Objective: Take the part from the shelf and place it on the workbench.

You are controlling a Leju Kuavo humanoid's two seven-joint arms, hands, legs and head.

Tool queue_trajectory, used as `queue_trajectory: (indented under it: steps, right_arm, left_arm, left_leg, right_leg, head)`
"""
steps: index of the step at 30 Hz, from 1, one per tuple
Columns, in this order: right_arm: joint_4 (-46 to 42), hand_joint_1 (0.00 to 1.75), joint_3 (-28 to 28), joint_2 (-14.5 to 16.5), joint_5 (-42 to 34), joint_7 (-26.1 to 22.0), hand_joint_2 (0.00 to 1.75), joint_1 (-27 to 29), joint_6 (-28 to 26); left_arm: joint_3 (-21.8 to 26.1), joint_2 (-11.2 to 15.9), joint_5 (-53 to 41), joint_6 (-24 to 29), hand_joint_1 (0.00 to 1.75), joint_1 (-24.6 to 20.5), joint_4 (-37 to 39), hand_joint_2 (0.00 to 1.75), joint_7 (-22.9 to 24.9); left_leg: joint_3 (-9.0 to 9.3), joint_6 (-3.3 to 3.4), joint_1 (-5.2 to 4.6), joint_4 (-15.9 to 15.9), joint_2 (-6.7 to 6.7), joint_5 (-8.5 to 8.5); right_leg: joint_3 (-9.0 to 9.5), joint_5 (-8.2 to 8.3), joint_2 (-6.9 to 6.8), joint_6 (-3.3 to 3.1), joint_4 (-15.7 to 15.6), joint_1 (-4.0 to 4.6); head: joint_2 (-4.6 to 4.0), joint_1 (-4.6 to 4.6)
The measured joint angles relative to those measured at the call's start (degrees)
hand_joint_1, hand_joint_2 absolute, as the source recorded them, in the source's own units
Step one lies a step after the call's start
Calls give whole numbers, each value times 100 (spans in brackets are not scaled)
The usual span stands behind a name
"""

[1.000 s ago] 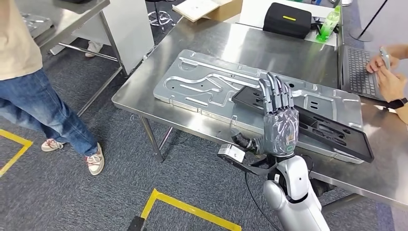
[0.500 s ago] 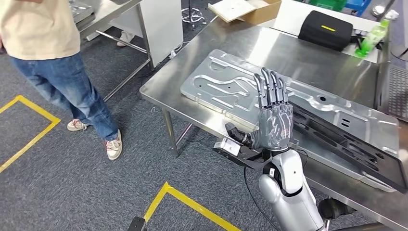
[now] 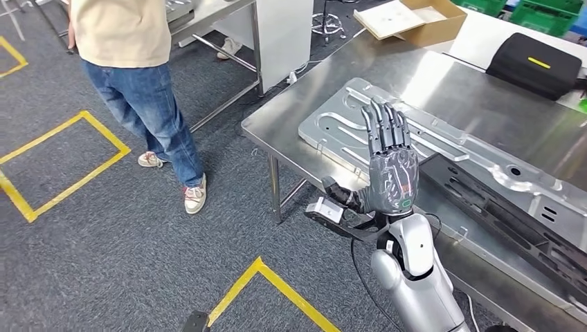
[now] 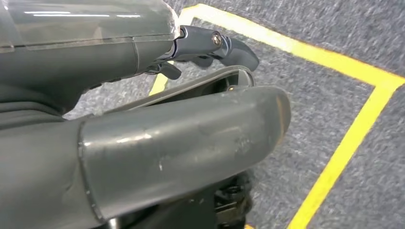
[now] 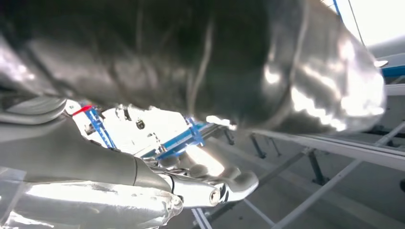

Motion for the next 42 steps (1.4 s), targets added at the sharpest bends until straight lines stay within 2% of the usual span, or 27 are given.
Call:
queue_trajectory:
  steps: [2, 4, 6, 7, 8, 10, 12, 13, 15, 17, 19, 21, 22, 23, 24, 26, 28, 30, 31, 33, 35, 36, 37, 38, 39, 40, 42]
  right_arm:
    - [6, 0, 7, 14, -4, 0, 0, -16, 0]
    - [19, 0, 10, 21, -9, 0, 0, -17, -1]
    - [37, 0, 10, 21, -13, 1, 0, -8, -1]
    - [44, 0, 10, 21, -15, 1, 0, -5, -2]
    - [48, 0, 10, 21, -19, 1, 0, -5, -3]
    - [50, 0, 10, 23, -25, 2, 0, -4, -6]
    - [50, 0, 10, 26, -27, 5, 0, -5, -9]
    - [51, 0, 12, 30, -26, 7, 0, -5, -9]
    - [55, 0, 20, 42, -26, 9, 0, -6, -9]
    - [59, 0, 26, 49, -26, 10, 0, -8, -11]
    - [67, 0, 26, 49, -26, 11, 0, 5, -14]
    - [85, 0, 26, 48, -26, 11, 0, 38, -13]
    - [95, 0, 27, 47, -26, 11, 0, 52, -12]
    - [102, 0, 27, 48, -26, 11, 0, 59, -11]
    - [107, 0, 28, 48, -26, 11, 0, 60, -10]
    - [110, 0, 28, 48, -26, 11, 0, 54, -10]
    - [112, 0, 29, 48, -26, 9, 0, 51, -10]
    - [114, 0, 32, 52, -26, 3, 0, 49, -10]
    - [115, 0, 36, 59, -27, 1, 0, 45, -9]
    - [119, 0, 44, 77, -32, -3, 0, 40, -12]
    - [130, 0, 48, 85, -43, -7, 0, 47, -14]
    - [137, 0, 50, 85, -49, -8, 0, 52, -14]
    - [143, 0, 52, 85, -55, -8, 0, 57, -14]
    - [146, 0, 56, 85, -60, -8, 0, 57, -14]
    - [150, 0, 59, 85, -64, -8, 0, 55, -14]
    - [151, 0, 62, 85, -67, -8, 0, 53, -15]
    - [154, 0, 64, 85, -73, -9, 0, 45, -16]
  left_arm:
    - [1, 1, 0, 2, 0, 12, 0, 0, 0]
    - [1, 1, 1, 3, 0, 1, 0, 0, 0]
    - [2, 1, 3, 3, 0, -1, 0, 0, 0]
    - [2, 1, 4, 5, 0, 6, 0, 0, 0]
    - [2, 2, 5, 7, 0, 13, 0, 0, 0]
    - [3, 3, 5, 13, 0, 12, 0, 0, -1]
    - [4, 1, 4, 17, 0, -2, 0, 0, -3]
    - [4, 1, 5, 17, 0, -3, 0, 0, -4]
    - [5, 1, 7, 20, 0, 15, 0, 0, -4]
    - [7, 2, 8, 25, 0, 19, 0, 0, -7]
    - [8, 1, 8, 26, 0, 3, 0, 0, -9]
    - [8, 0, 7, 25, 0, 0, 0, 0, -9]
    - [8, 1, 6, 25, 0, 6, 0, 0, -9]
    - [8, 1, 5, 26, 0, 11, 0, 0, -9]
    - [8, 1, 5, 27, 0, 13, 0, 0, -9]
    - [9, -9, 7, 29, 0, 9, 0, 0, -13]
    - [10, -22, 10, 38, 0, 3, 0, 87, -16]
    - [10, -26, 9, 52, 0, 17, 0, 175, -17]
    - [11, -24, 8, 57, 0, 32, 0, 175, -18]
    - [12, -21, 5, 63, 0, 42, 0, 175, -18]
    - [13, -20, 5, 63, 0, 26, 0, 175, -17]
    - [13, -20, 5, 64, 0, 22, 0, 175, -17]
    - [13, -20, 6, 65, 0, 26, 0, 175, -17]
    - [13, -19, 7, 68, 0, 34, 0, 175, -17]
    - [14, -18, 9, 72, 0, 40, 0, 175, -17]
    - [15, -16, 10, 76, 0, 42, 0, 175, -17]
    - [16, -16, 11, 81, 0, 25, 0, 175, -19]
  left_leg:
    - [-101, -51, -19, 228, 214, -158]
    - [-377, -87, -16, 850, 505, -504]
    - [-646, -118, 11, 1423, 607, -711]
    - [-658, -130, 21, 1458, 633, -669]
    - [-559, -137, 29, 1279, 668, -535]
    - [-172, -130, 16, 564, 847, -227]
    - [58, -75, -14, 103, 973, -113]
    - [71, -41, -35, 50, 969, -131]
    - [64, 31, -34, 26, 847, -105]
    - [84, 98, -15, -15, 739, -73]
    - [87, 139, -4, -30, 629, -54]
    - [83, 152, -10, -25, 499, -51]
    - [83, 152, -12, -21, 430, -51]
    - [84, 151, -13, -15, 355, -51]
    - [87, 149, -13, -9, 279, -50]
    - [73, 127, -10, 7, 141, -44]
    - [28, 65, 12, 12, 25, -22]
    - [-5, -16, 37, -4, -102, 2]
    - [-18, -47, 30, 19, -68, -19]
    - [-151, -104, 12, 311, 194, -216]
    - [-459, -152, 31, 968, 497, -558]
    - [-606, -177, 48, 1274, 561, -671]
    - [-683, -201, 63, 1438, 604, -696]
    - [-659, -222, 77, 1404, 642, -623]
    - [-521, -236, 89, 1157, 693, -465]
    - [-317, -239, 97, 783, 796, -293]
    - [5, -190, 60, 179, 1025, -109]
  right_leg:
    - [49, 33, -142, -64, -73, -16]
    - [65, 32, -294, -108, -91, 10]
    - [64, 18, -455, -130, -86, 31]
    - [64, 10, -532, -130, -81, 34]
    - [66, -1, -600, -122, -72, 33]
    - [67, -39, -724, -86, -33, 40]
    - [63, -81, -827, -33, 14, 69]
    - [63, -92, -876, -7, 24, 82]
    - [80, -115, -933, 50, 31, 71]
    - [19, -265, -734, 117, 215, 36]
    - [-265, -595, -439, 154, 825, 11]
    - [-603, -811, -342, 164, 1469, 5]
    - [-668, -770, -330, 161, 1559, 4]
    - [-627, -619, -313, 150, 1430, 3]
    - [-490, -401, -267, 130, 1110, 1]
    - [-171, -76, 4, 77, 382, -13]
    - [-44, -15, 193, 49, 67, -9]
    - [-16, 0, 101, 18, 15, -11]
    - [14, 15, 26, -11, -28, -23]
    - [74, 47, -148, -73, -113, -47]
    - [96, 41, -337, -111, -128, -16]
    - [96, 32, -436, -125, -126, -8]
    - [97, 23, -527, -125, -123, -6]
    - [98, 11, -609, -118, -116, -8]
    - [101, -4, -681, -102, -104, -13]
    - [106, -25, -750, -79, -83, -15]
    - [105, -79, -869, -15, -24, 11]
  head:
    - [0, -13]
    - [0, -26]
    - [0, -27]
    - [0, -27]
    - [0, -27]
    - [0, -28]
    - [0, -20]
    - [0, -16]
    - [0, -14]
    - [0, -12]
    - [0, -10]
    - [0, -11]
    - [0, -12]
    - [0, -11]
    - [0, -11]
    - [0, -11]
    - [0, -9]
    - [0, -9]
    - [0, -13]
    - [0, -43]
    - [0, -69]
    - [0, -70]
    - [0, -71]
    - [0, -71]
    - [0, -71]
    - [0, -71]
    - [0, -66]
